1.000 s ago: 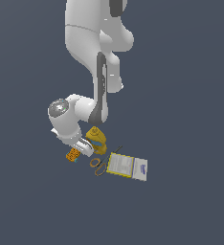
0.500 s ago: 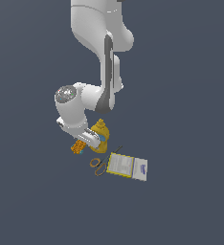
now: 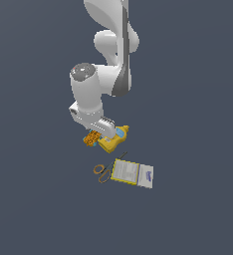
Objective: Pick up a designated object from a clutter of objects.
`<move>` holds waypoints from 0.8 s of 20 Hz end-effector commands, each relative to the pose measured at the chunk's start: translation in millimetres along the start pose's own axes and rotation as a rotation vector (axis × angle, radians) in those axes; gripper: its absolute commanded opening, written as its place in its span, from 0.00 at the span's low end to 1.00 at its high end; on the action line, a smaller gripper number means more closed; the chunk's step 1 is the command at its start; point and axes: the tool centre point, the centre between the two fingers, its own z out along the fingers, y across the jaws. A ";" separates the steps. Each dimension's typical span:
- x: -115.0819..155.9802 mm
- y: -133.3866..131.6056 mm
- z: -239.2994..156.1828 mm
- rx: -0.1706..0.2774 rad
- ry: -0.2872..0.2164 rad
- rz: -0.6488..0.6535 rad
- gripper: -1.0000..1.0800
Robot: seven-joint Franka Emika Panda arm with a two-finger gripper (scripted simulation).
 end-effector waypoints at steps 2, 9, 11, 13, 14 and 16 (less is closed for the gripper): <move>-19.8 -9.0 -24.2 -0.001 0.000 0.000 0.00; -59.3 -27.7 -72.5 -0.005 -0.001 0.001 0.00; -71.0 -33.4 -87.0 -0.006 -0.002 0.001 0.00; -83.0 -39.2 -102.1 -0.007 -0.002 0.001 0.00; -89.2 -42.2 -109.8 -0.007 -0.003 0.001 0.00; -102.0 -48.5 -126.0 -0.008 -0.003 0.001 0.00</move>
